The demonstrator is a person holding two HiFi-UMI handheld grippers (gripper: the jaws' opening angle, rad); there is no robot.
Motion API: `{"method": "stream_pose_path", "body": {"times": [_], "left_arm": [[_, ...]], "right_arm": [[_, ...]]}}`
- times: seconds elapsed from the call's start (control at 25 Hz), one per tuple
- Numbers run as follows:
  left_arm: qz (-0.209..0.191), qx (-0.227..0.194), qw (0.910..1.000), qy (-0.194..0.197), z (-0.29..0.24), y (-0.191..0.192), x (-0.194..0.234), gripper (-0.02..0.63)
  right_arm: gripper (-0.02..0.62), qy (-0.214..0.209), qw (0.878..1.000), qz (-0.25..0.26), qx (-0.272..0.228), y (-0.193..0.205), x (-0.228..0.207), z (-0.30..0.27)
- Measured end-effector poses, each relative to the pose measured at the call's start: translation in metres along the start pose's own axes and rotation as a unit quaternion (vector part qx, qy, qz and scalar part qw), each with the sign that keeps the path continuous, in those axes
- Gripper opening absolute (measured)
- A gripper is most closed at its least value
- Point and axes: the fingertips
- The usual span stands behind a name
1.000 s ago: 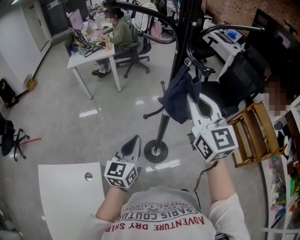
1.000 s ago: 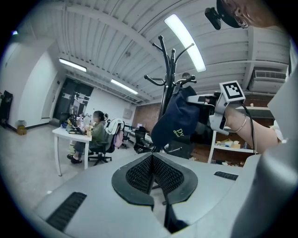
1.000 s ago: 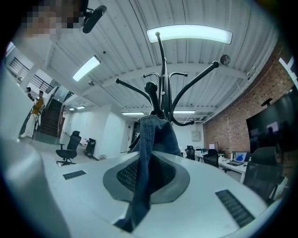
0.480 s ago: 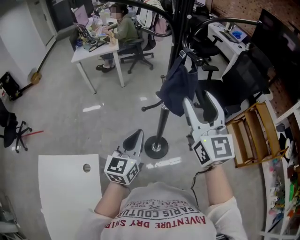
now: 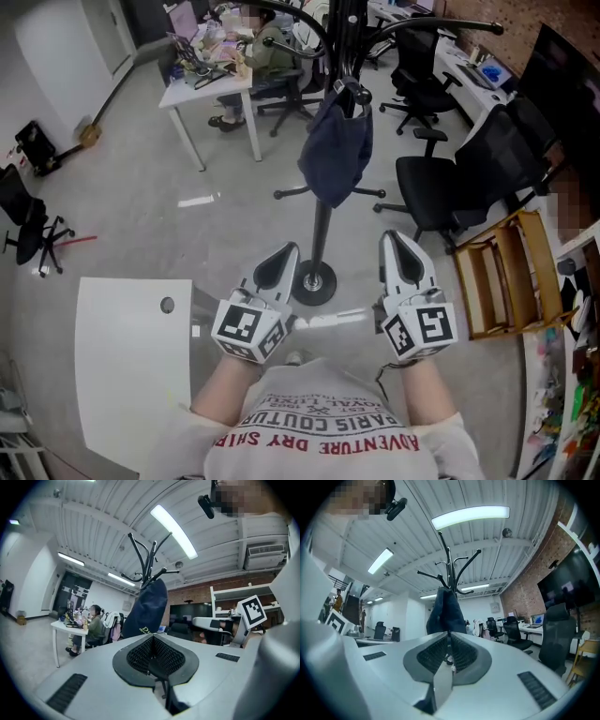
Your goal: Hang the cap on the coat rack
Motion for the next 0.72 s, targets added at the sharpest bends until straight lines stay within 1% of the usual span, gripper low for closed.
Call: {"method": "stream_pose_path", "body": {"times": [0.12, 0.28, 0.4, 0.52, 0.6, 0.72], "left_arm": [[-0.002, 0.007, 0.9999, -0.01, 0.005, 0.01, -0.023, 0.005], [0.001, 0.01, 0.9998, -0.015, 0.014, 0.021, -0.05, 0.005], [0.01, 0.01, 0.9998, -0.016, 0.02, 0.027, -0.067, 0.005], [0.017, 0.015, 0.9993, -0.03, 0.028, 0.035, -0.077, 0.005], [0.017, 0.019, 0.9988, -0.041, 0.033, 0.038, -0.081, 0.005], [0.021, 0.018, 0.9986, -0.044, 0.04, 0.043, -0.088, 0.005]], "right_arm": [[0.017, -0.006, 0.999, 0.013, 0.029, 0.027, 0.001, 0.019], [0.014, -0.024, 0.997, 0.004, 0.069, 0.063, 0.004, 0.038], [0.014, -0.032, 0.996, -0.003, 0.087, 0.082, 0.002, 0.049], [0.014, -0.041, 0.995, -0.012, 0.094, 0.091, 0.002, 0.062], [0.014, -0.048, 0.994, -0.007, 0.097, 0.093, 0.007, 0.068], [0.014, -0.059, 0.993, 0.009, 0.097, 0.094, 0.016, 0.077]]}}
Point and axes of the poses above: the fingertips, and each gripper's own axes: z backward along the fingers, x to its left, y out of its underside, and after that the axes turned 10 degrees about x, right-handed
